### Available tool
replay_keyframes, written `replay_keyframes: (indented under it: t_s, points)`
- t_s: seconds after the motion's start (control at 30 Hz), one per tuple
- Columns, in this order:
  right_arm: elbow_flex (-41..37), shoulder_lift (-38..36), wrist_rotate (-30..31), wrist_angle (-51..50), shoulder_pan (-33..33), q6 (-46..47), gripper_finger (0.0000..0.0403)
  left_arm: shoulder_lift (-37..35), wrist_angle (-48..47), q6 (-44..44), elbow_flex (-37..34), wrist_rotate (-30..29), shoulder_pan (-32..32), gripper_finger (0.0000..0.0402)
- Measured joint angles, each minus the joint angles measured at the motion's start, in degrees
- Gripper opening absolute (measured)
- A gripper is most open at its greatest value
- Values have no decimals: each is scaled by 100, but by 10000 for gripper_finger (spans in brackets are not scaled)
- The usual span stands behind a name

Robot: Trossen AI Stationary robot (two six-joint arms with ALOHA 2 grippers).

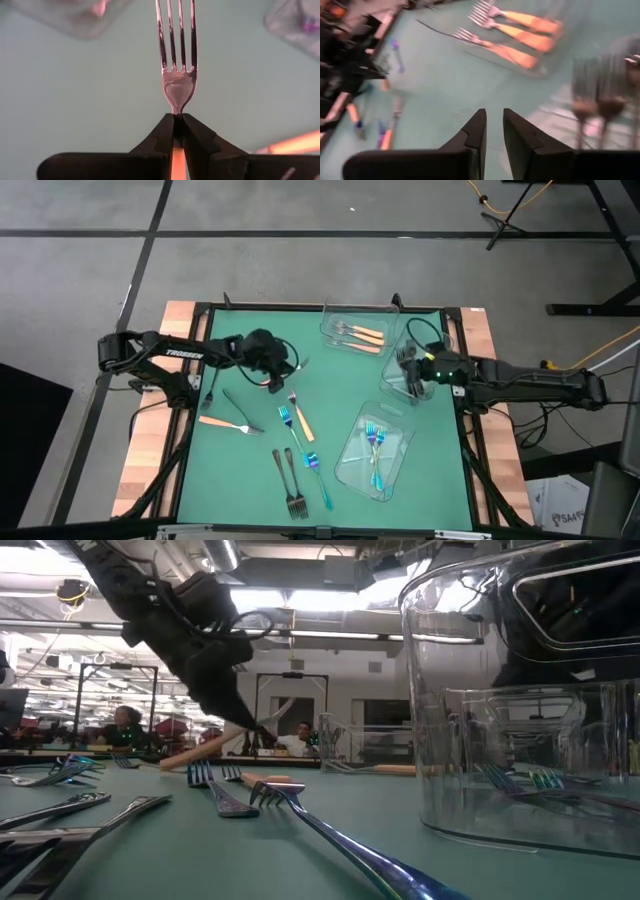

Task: Sort silverware by color (type)
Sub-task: Put the orange fork into the top transparent bin

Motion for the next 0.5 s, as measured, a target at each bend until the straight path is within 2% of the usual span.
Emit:
replay_keyframes:
  t_s: [0.2,0.5]
  points:
    - [0,0,-12,823,0,-202,56,0,639,-11,0,0,0,23]
    - [11,157,-530,2380,0,-1083,56,-2,2059,-439,0,128,0,23]
